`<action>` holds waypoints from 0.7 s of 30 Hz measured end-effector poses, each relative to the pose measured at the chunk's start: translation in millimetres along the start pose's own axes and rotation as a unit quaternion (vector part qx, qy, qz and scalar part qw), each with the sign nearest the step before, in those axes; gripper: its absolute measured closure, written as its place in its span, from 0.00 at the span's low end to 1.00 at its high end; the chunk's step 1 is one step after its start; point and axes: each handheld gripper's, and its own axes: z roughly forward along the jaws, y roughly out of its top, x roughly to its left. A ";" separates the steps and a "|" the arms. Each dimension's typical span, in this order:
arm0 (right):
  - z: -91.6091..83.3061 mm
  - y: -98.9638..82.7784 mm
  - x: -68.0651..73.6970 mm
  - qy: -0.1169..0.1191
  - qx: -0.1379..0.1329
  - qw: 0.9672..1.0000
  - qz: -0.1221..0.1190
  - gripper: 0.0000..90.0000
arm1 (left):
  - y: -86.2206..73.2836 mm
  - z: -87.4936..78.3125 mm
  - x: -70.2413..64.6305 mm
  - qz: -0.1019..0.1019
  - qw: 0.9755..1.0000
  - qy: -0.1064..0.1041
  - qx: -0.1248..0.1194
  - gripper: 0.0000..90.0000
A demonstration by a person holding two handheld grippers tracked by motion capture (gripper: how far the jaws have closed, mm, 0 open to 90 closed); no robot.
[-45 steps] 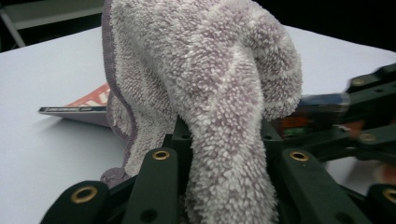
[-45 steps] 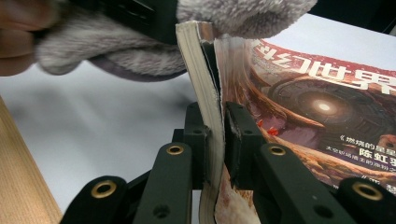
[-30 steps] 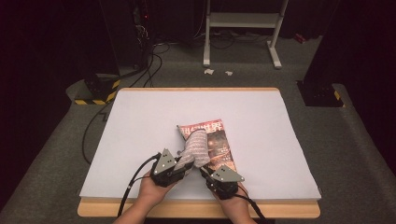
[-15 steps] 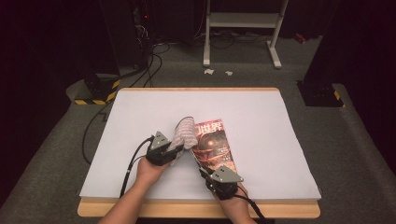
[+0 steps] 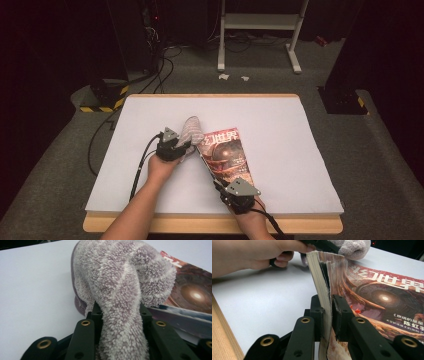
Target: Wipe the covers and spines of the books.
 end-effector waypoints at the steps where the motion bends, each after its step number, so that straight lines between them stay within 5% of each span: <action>1: 0.0 0.2 -0.3 0.001 0.000 1.000 0.001 0.88 | 0.6 0.3 0.4 0.000 1.000 -0.001 0.002 0.76; 11: -0.1 0.0 1.3 -0.003 -0.002 1.000 -0.006 0.88 | -2.7 -12.8 -12.8 0.014 1.000 -0.017 -0.004 0.76; 21: -0.7 0.3 -0.1 -0.002 -0.001 1.000 -0.004 0.89 | -12.2 -48.8 -52.6 0.036 0.997 -0.067 -0.033 0.76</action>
